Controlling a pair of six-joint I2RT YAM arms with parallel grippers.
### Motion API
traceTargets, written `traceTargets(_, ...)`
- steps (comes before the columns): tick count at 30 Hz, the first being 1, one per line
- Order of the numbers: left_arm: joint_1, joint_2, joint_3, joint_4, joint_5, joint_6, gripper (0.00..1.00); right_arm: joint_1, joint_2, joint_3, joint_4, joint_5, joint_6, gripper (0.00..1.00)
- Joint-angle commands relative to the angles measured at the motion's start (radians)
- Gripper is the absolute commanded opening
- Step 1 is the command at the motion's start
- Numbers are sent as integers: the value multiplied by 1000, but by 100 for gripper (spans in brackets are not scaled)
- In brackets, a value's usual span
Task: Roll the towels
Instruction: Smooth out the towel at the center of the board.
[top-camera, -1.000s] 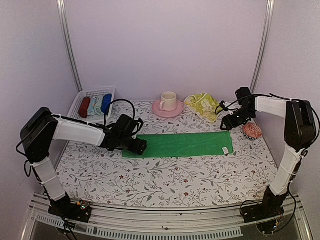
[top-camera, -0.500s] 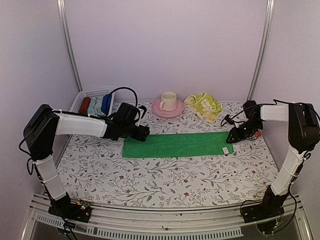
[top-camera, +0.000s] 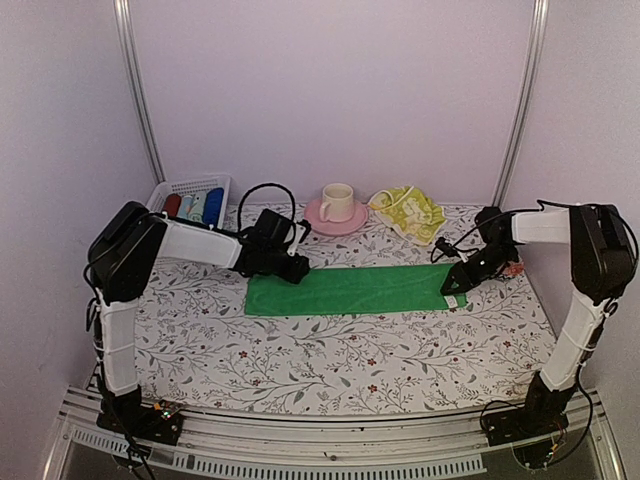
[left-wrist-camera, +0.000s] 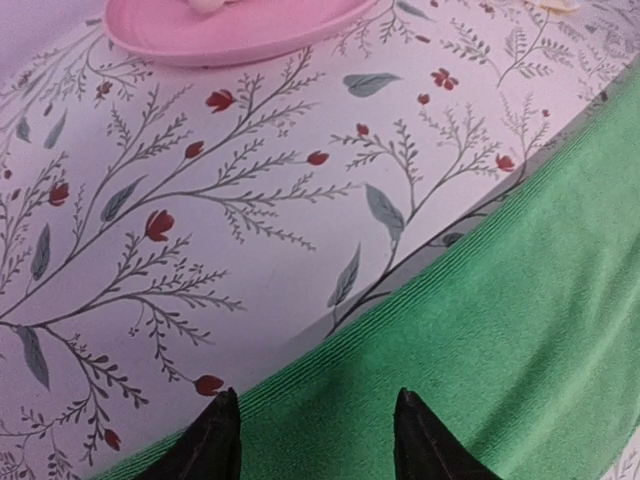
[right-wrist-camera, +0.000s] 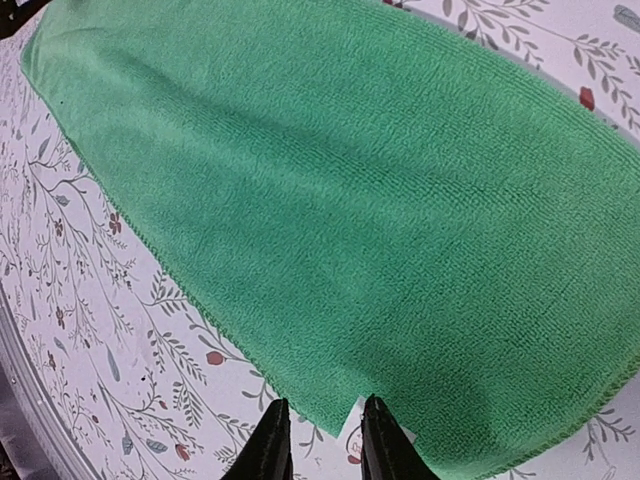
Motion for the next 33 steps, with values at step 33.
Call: traceTargets(33,-65,169,231,-71,-214,-29,65,-4,-79,41,-40,108,11,48)
